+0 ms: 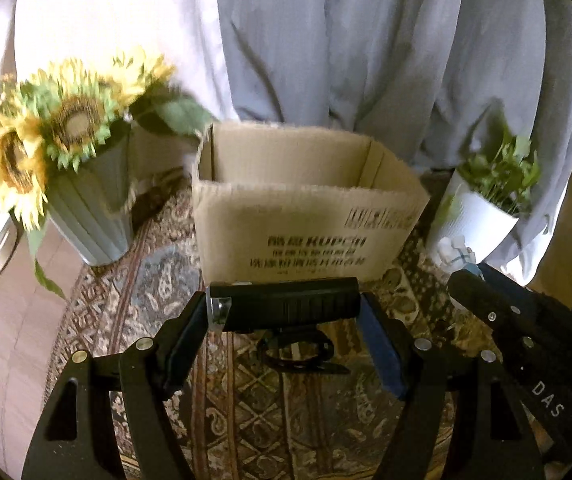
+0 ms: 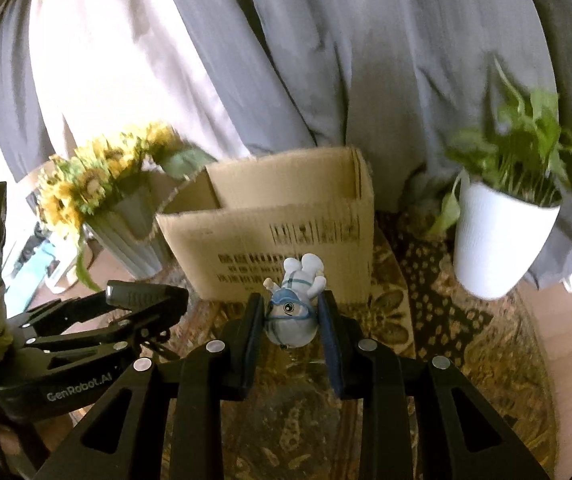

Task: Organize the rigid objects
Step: 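Carry the black case and figurine keychain over the box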

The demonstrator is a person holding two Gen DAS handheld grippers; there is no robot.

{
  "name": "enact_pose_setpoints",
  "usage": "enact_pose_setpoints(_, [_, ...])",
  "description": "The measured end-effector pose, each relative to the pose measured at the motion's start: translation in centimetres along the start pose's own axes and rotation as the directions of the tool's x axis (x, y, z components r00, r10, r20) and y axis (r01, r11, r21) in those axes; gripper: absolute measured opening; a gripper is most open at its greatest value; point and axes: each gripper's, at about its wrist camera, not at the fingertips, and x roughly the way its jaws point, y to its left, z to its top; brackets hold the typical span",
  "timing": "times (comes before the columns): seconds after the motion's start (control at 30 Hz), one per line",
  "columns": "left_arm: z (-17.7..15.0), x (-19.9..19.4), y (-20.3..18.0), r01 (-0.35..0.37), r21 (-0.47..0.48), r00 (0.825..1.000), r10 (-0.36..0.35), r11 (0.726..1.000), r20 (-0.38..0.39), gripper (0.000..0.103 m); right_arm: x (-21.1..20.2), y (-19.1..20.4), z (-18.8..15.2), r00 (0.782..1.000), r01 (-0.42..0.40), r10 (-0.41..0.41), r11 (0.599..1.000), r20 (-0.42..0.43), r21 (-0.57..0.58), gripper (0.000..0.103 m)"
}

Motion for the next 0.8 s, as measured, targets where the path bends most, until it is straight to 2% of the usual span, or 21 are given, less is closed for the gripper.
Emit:
enact_pose_setpoints(0.33, [3.0,-2.0,-0.1,0.014,0.014,0.996,-0.015,1.0,0.093,0.074,-1.9,0.9,2.9,0.995,-0.034,0.035,0.999,0.091,-0.012,0.029])
enact_pose_setpoints(0.5, [4.6,-2.2,-0.1,-0.002,0.018,0.991,0.0,1.0,0.133,0.074,-2.2,1.1,4.5,0.99,-0.038,0.042,0.999,0.132,-0.031,0.029])
enact_pose_setpoints(0.8, [7.6,-1.3,0.0,0.009,0.015,0.988,-0.011,1.0,0.153,0.074,-1.3,0.9,7.9,0.984,-0.055,0.065,0.996,0.166,-0.063,0.029])
